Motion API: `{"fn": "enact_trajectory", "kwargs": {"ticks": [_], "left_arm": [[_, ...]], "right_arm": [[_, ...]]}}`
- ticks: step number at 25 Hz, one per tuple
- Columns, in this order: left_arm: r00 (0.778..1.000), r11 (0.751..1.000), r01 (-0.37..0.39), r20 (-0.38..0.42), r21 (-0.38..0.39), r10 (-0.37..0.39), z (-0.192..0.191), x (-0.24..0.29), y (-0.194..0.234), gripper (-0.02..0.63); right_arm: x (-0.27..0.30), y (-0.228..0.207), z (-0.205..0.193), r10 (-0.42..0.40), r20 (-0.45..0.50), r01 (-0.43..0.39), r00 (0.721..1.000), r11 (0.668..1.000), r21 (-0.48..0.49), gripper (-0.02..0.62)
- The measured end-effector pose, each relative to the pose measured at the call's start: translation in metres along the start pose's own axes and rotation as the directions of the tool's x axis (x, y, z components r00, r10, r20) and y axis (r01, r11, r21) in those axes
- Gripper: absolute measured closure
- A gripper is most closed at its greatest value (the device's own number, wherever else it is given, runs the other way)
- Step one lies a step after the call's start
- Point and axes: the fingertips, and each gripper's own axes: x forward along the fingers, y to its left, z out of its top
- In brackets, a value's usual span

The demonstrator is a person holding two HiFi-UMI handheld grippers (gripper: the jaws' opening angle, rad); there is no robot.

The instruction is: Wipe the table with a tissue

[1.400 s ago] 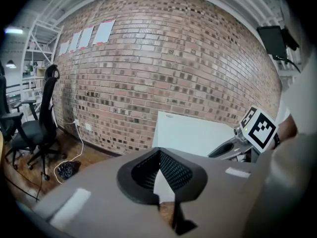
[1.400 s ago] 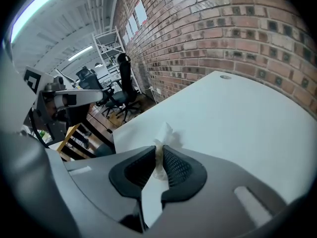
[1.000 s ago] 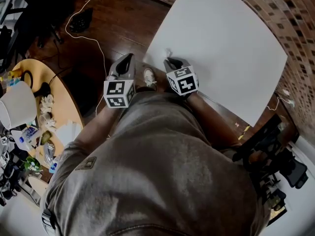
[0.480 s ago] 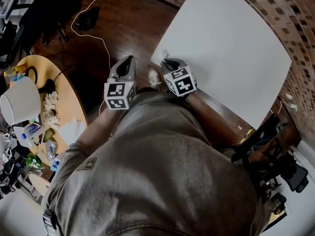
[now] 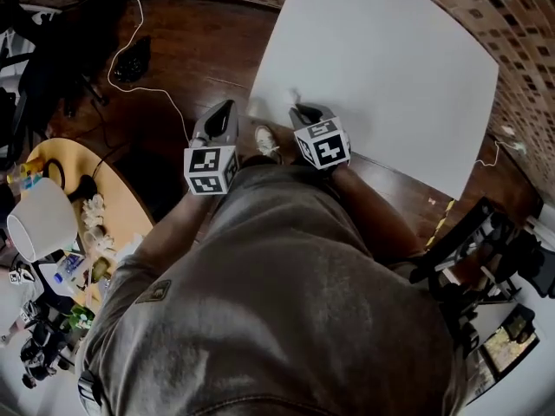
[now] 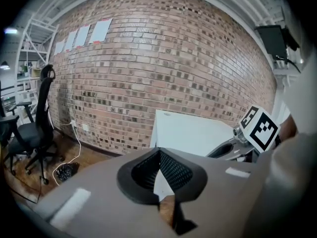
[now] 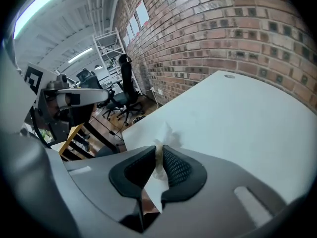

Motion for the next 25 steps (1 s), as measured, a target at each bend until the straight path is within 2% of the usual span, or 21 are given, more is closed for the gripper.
{"fn": "enact_trajectory", "kwargs": {"ticks": [4,8,13,19,25], "left_arm": [[0.998,0.997,0.064,-0.006,0.032,-0.064,0.004,0.009,-0.012,0.604],[0.994,0.993,0.105,-0.024,0.049,-0.104,0.001,0.011,-0.025,0.604],[0.984,0.978,0.18,-0.028,0.106,-0.178,0.004,0.02,-0.051,0.604],[0.977,0.966,0.209,0.006,0.152,-0.212,0.013,0.022,-0.094,0.604],[0.974,0.957,0.218,0.026,0.193,-0.227,0.013,0.014,-0.146,0.604]], "right_arm": [[-0.011,-0.008,-0.005,-0.046,0.015,0.045,0.999,0.998,0.053,0.534],[-0.022,-0.01,-0.003,-0.06,0.053,0.055,0.997,0.995,0.086,0.534],[-0.051,-0.022,0.0,-0.122,0.122,0.106,0.985,0.986,0.13,0.534],[-0.096,-0.039,-0.006,-0.172,0.206,0.141,0.963,0.977,0.157,0.534],[-0.15,-0.052,-0.023,-0.215,0.31,0.17,0.926,0.971,0.167,0.534]]}}
